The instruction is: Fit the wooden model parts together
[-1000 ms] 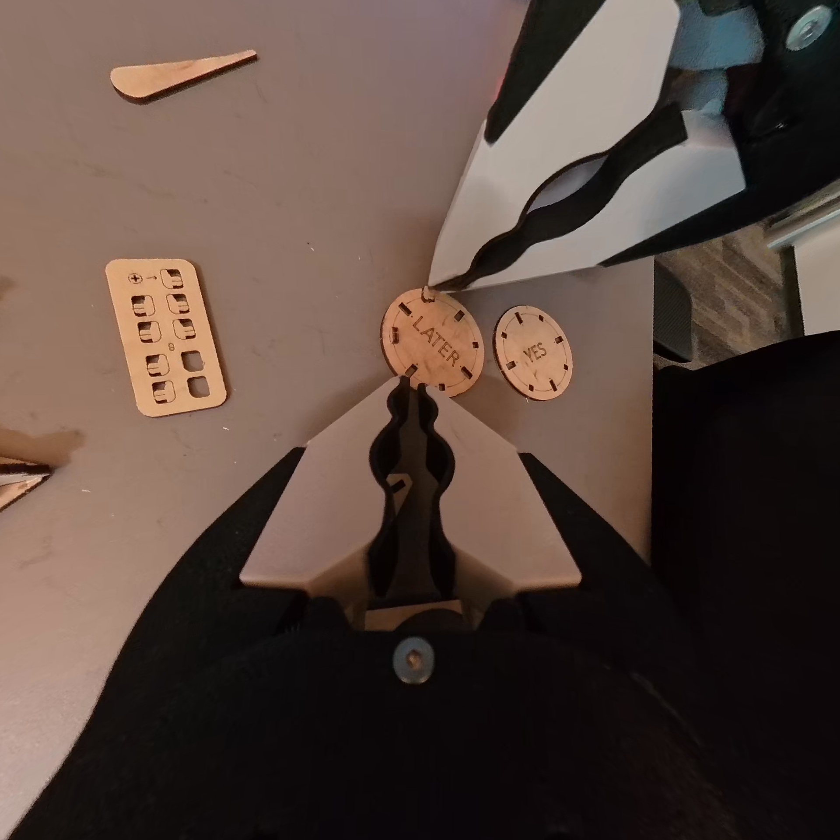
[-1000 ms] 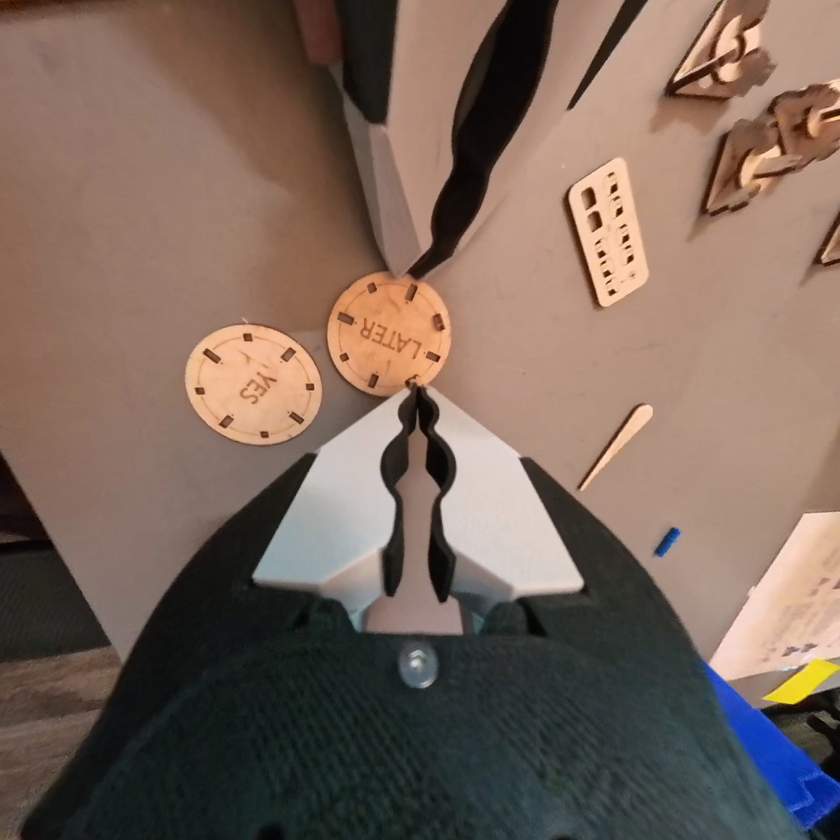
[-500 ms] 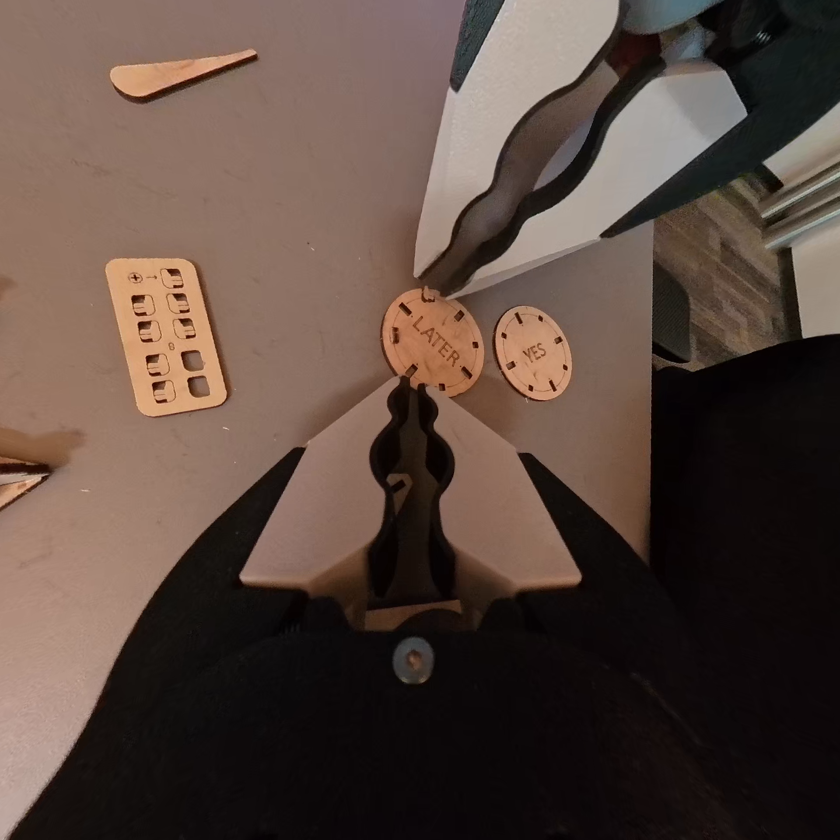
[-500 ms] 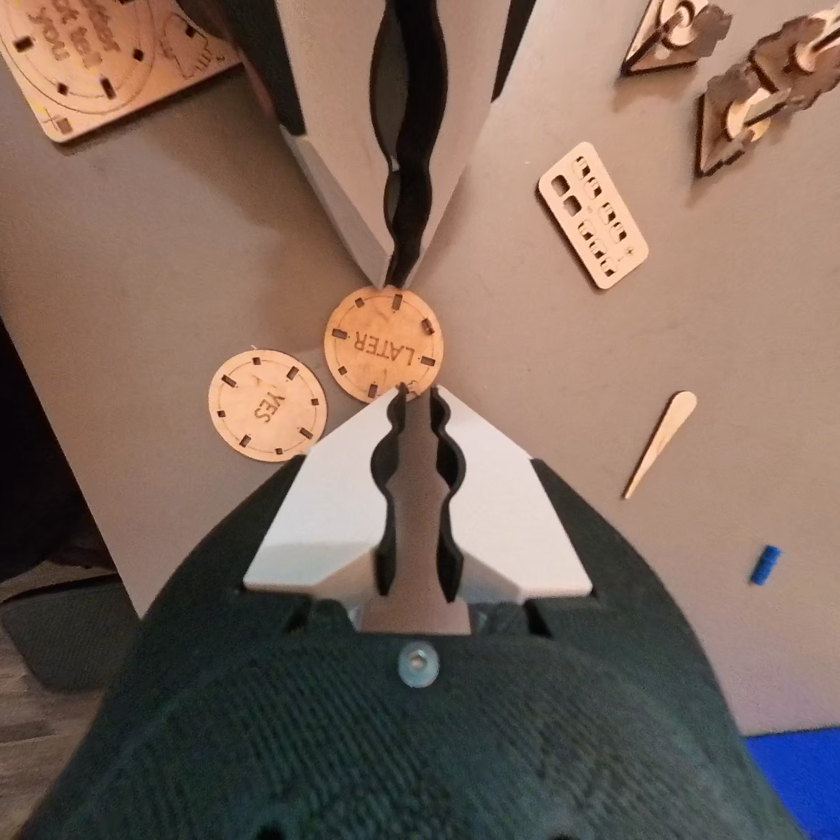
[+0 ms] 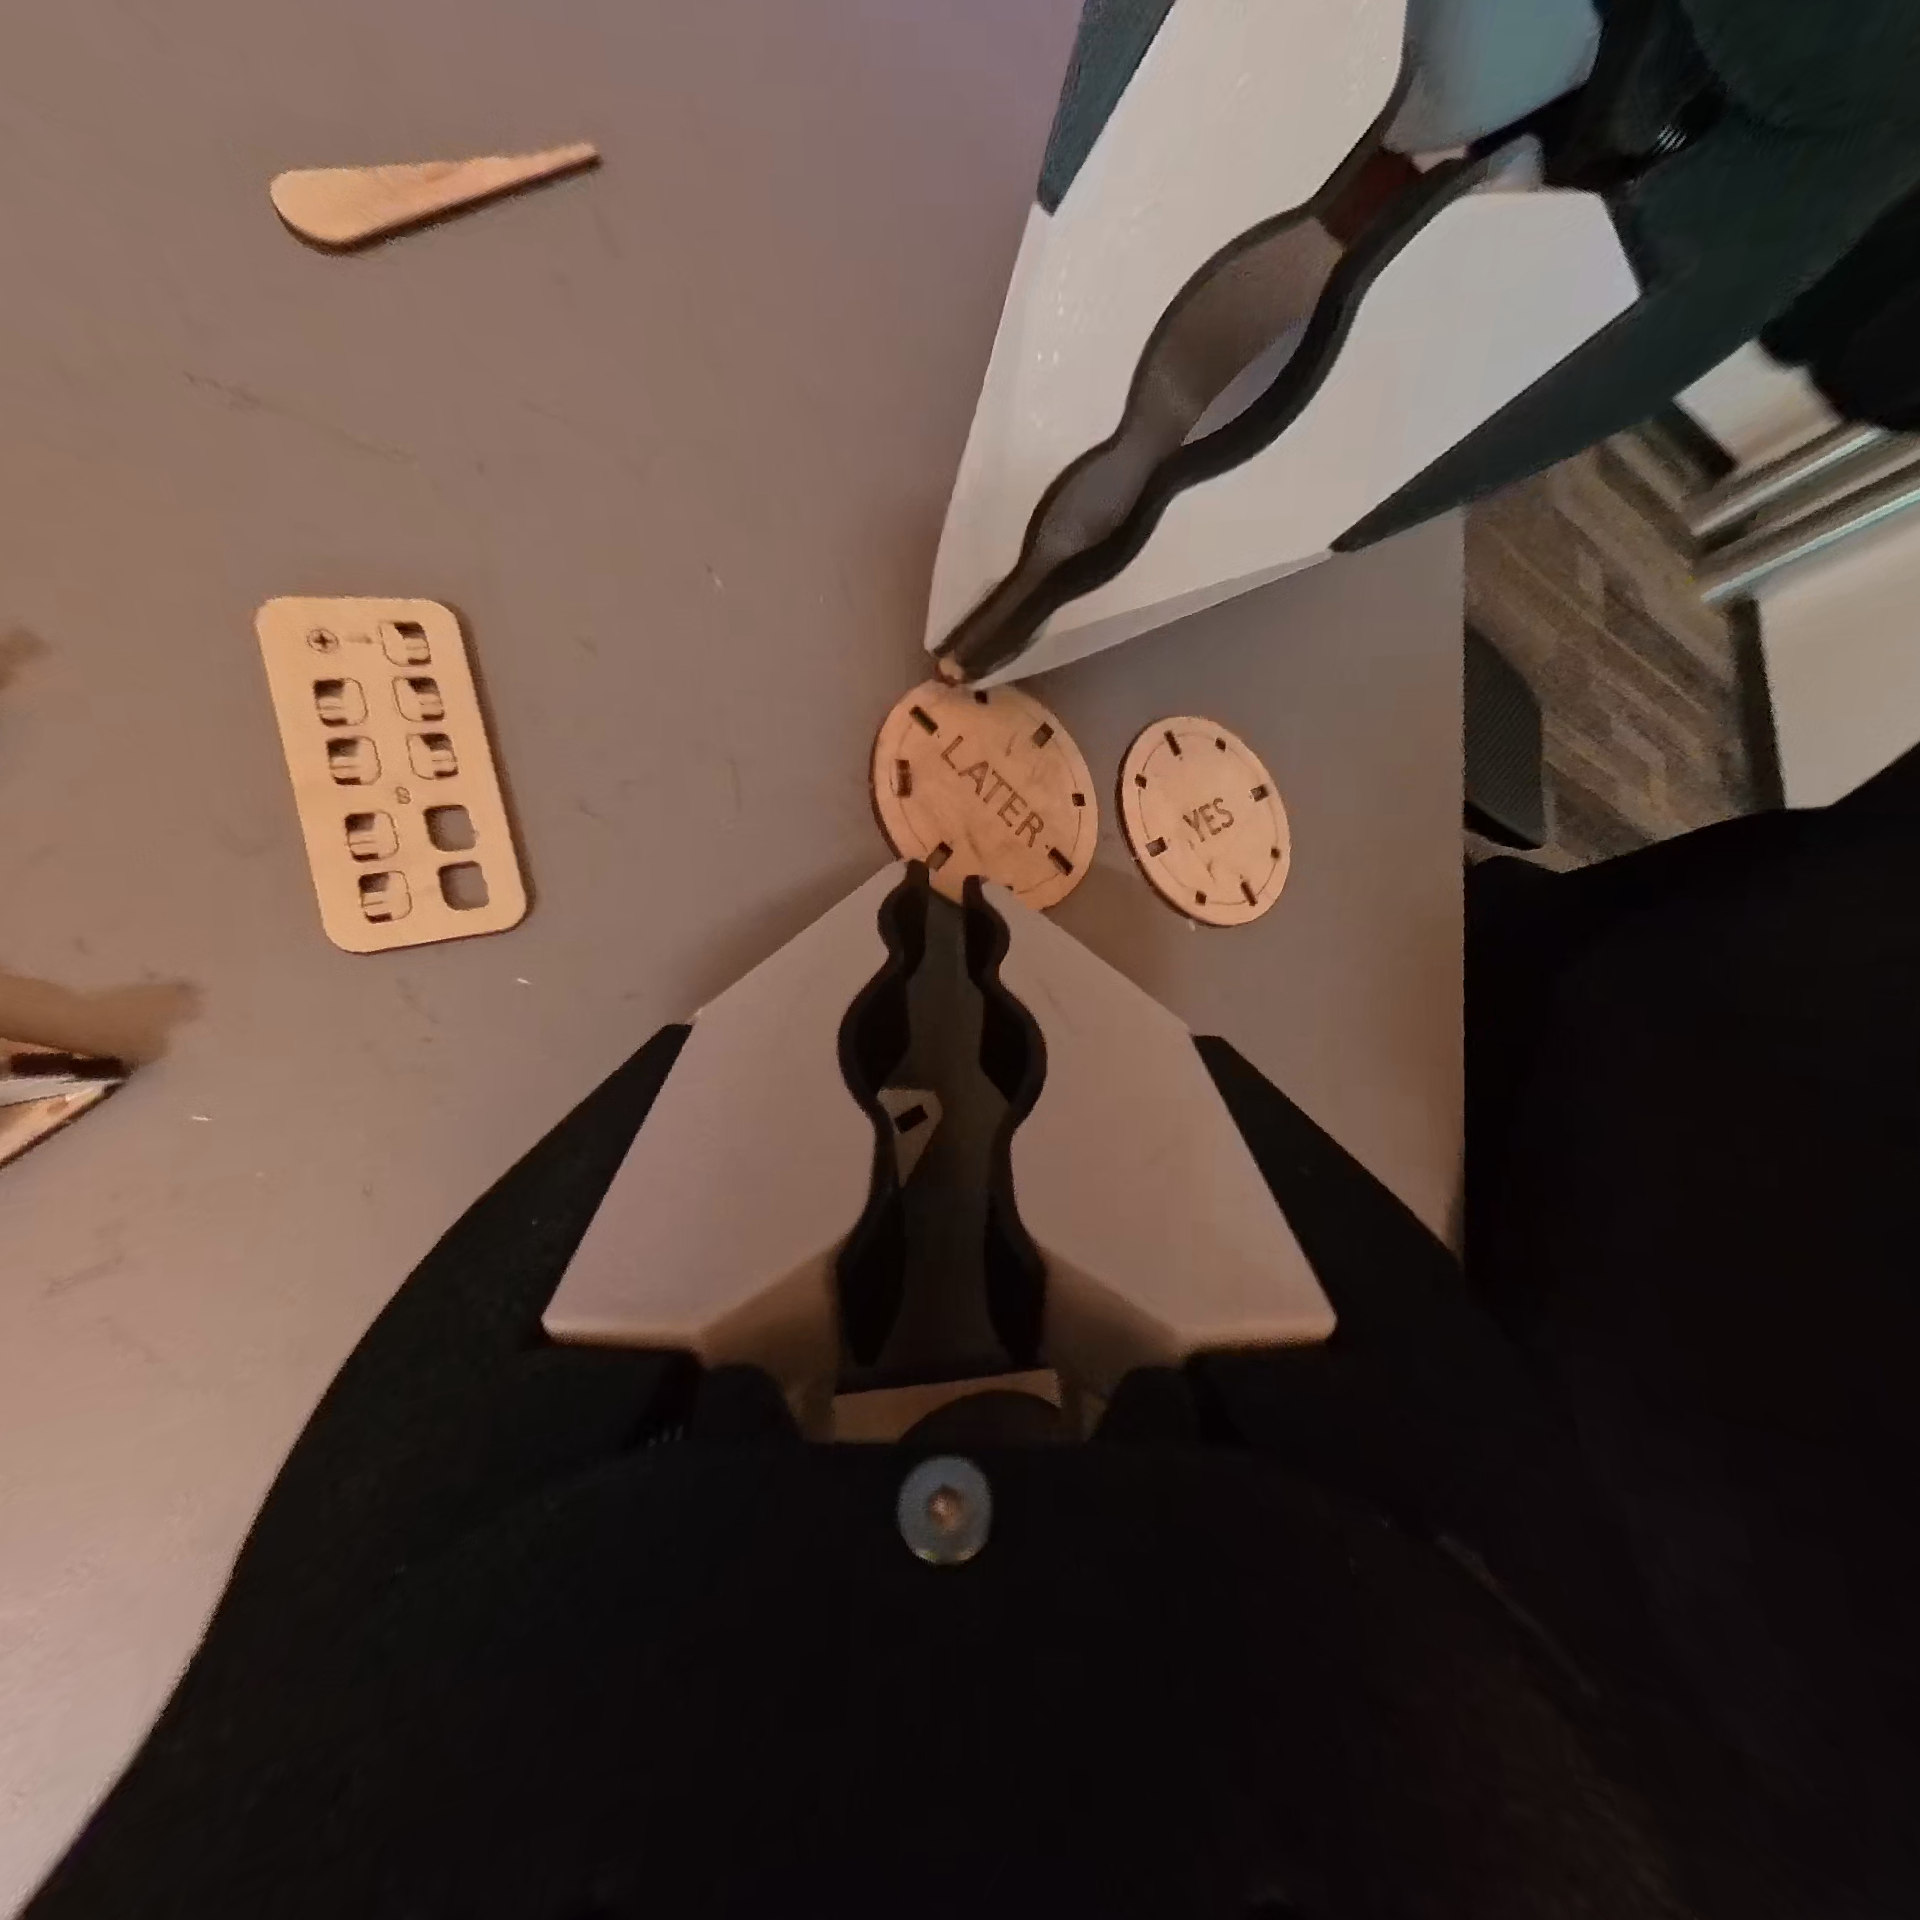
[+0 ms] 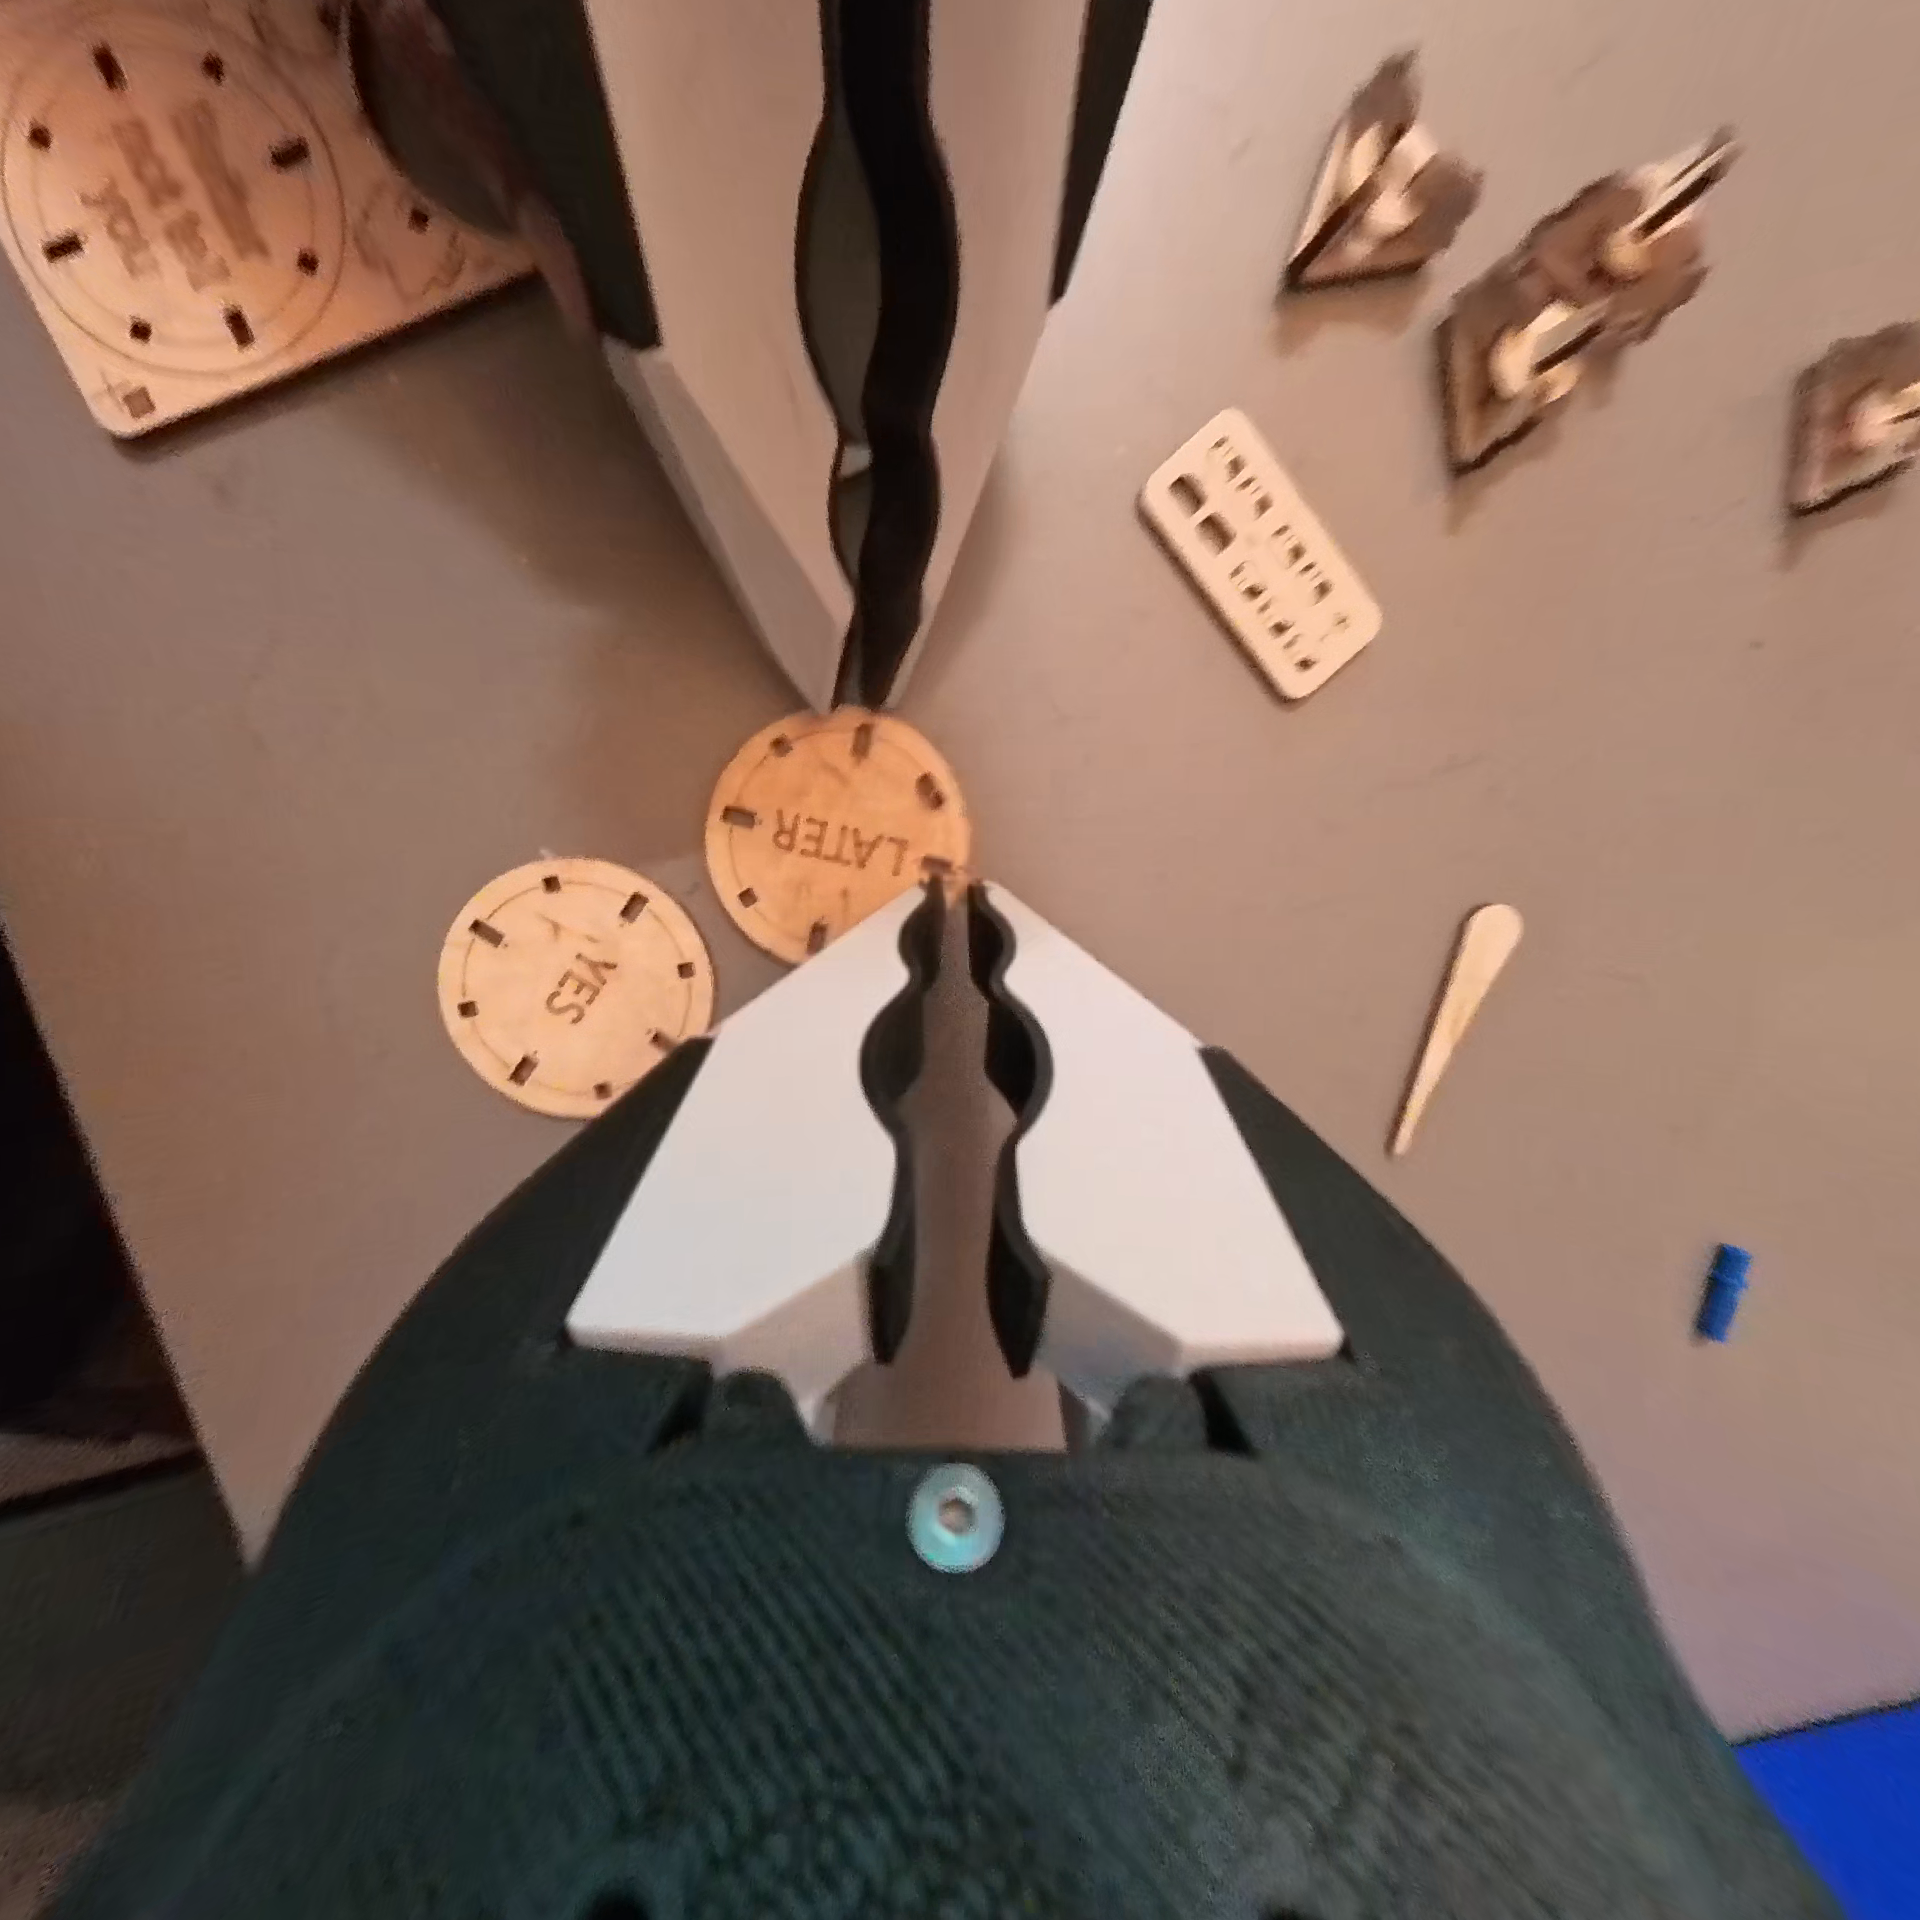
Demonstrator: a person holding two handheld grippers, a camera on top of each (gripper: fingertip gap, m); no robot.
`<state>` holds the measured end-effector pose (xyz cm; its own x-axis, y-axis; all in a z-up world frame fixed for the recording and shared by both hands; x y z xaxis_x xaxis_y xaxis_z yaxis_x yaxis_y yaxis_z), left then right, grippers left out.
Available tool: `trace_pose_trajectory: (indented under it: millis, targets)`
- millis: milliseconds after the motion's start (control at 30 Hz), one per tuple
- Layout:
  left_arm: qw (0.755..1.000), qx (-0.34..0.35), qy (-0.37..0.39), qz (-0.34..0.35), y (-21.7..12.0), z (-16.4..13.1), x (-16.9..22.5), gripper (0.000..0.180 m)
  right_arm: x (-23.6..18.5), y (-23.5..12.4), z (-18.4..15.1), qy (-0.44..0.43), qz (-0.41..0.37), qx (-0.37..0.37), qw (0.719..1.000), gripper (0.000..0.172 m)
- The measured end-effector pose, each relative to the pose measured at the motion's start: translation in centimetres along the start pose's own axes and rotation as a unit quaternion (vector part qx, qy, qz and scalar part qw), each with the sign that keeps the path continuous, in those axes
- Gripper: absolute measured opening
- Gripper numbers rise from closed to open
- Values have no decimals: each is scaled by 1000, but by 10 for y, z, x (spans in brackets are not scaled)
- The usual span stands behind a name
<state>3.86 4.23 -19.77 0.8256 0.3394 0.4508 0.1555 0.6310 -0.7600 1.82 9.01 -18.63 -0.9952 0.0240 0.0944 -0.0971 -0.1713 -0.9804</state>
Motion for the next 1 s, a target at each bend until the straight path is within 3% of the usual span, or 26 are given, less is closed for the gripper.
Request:
trace_pose_trajectory:
  millis: [100,233,333,400,467,567,667,867,1000]
  targets:
    - [999,50,-6,-12,-12,10,-1,4,20,-15,15,18,-70,86,994,3]
    - [987,157,-14,-13,-42,26,-13,5,50,-33,36,70,-126,247,958,3]
    - [970,243,2,-21,-69,36,-15,7,74,-30,40,130,-65,343,928,3]
    - [961,276,15,-18,-82,39,-14,9,78,-35,38,159,16,392,906,2]
    - [955,296,24,-6,-89,40,-13,11,72,-52,32,145,41,430,890,2]
    - [952,304,34,-1,-89,41,-12,13,66,-45,19,141,24,418,897,2]
    - [956,292,31,-14,-80,40,-11,15,56,-53,28,115,13,428,896,2]
    - [948,309,21,-68,-84,41,-7,15,43,-63,38,41,-136,402,904,2]
    - [936,329,4,-129,-88,41,-3,15,30,-73,49,5,-182,415,891,2]
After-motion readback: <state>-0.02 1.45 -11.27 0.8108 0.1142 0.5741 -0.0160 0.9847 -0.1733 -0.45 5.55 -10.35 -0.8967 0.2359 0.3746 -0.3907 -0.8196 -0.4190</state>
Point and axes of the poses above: each gripper's, where its closed fingertips meet, y out along the fingers, z out of its top, x = y × z across the jaws, the point moved 2 cm from there along -y, back along the fingers, and after that the axes turned 15 degrees about -x, right-handed, at the moved point
